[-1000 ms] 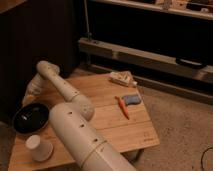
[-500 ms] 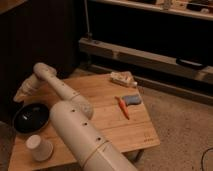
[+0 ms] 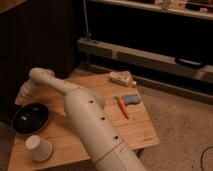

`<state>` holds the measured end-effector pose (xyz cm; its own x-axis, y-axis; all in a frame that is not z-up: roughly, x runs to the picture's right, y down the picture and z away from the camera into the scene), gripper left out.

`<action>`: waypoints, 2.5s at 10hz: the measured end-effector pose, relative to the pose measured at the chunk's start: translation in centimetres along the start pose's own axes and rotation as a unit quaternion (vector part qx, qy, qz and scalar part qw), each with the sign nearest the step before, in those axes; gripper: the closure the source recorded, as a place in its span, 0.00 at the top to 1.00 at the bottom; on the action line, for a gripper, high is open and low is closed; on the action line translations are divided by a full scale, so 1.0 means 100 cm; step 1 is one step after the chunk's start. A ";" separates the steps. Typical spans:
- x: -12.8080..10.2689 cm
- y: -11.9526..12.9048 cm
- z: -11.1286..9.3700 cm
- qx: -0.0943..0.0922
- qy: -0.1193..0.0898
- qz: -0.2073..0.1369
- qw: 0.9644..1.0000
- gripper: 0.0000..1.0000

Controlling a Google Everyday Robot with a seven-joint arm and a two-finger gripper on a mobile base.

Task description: Push the ceramic bowl across the table

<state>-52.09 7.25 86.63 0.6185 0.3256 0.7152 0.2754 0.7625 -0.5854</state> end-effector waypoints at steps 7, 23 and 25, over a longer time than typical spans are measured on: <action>0.001 -0.007 -0.005 -0.031 0.026 -0.022 0.999 0.00; -0.005 0.026 0.033 -0.106 0.035 -0.044 0.993 0.00; -0.004 0.028 0.034 -0.107 0.032 -0.042 0.993 0.00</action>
<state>-54.01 11.15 86.00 0.6304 0.2244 0.7432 0.4741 0.6468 -0.5974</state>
